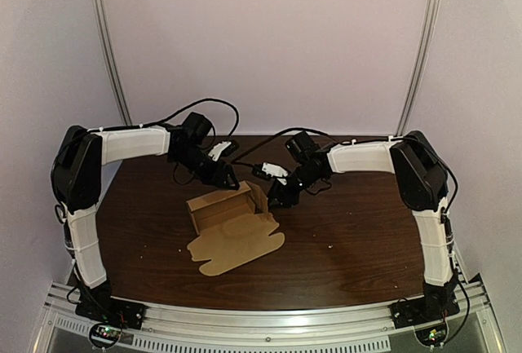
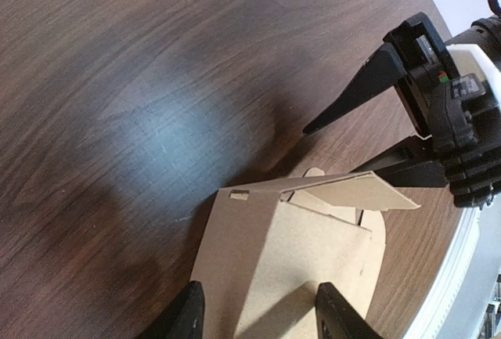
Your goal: Fold the paper box
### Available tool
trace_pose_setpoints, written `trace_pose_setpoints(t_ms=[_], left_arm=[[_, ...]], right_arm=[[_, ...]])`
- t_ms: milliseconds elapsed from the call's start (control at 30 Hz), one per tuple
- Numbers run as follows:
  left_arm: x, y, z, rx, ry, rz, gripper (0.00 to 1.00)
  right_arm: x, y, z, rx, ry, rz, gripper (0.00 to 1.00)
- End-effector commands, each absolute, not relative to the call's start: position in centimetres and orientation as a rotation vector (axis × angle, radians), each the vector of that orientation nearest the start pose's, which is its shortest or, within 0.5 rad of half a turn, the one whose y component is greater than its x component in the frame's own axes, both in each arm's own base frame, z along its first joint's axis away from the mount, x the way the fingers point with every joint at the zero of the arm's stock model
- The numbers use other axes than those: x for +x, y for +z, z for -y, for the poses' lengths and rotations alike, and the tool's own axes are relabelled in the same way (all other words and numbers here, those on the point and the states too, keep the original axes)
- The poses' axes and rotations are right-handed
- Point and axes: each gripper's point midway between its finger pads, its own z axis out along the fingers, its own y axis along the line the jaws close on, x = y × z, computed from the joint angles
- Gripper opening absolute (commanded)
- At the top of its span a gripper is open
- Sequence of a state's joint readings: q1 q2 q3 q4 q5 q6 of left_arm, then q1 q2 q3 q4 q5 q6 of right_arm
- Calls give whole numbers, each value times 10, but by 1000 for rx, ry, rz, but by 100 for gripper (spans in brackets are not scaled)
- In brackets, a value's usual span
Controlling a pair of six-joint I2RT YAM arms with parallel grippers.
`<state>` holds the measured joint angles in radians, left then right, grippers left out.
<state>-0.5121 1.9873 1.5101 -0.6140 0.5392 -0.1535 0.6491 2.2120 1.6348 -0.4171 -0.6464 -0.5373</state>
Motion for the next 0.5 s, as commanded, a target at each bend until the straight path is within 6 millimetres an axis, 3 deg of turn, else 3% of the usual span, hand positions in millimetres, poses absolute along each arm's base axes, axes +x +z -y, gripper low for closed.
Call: trace_pose_setpoints(t_ms=[0,167,467], left_arm=[[368,125,295,660,-874,-2595,54],[363,114,273,610,-829,-2648,53],[342,90,268,583,-865,-2738,44]], right_arm=[[345,88,-398,-1615,900,-1859,46],[343,92,-401,-1612,911,-1837,48],[320,85,-415,-1692,932,-1812,50]])
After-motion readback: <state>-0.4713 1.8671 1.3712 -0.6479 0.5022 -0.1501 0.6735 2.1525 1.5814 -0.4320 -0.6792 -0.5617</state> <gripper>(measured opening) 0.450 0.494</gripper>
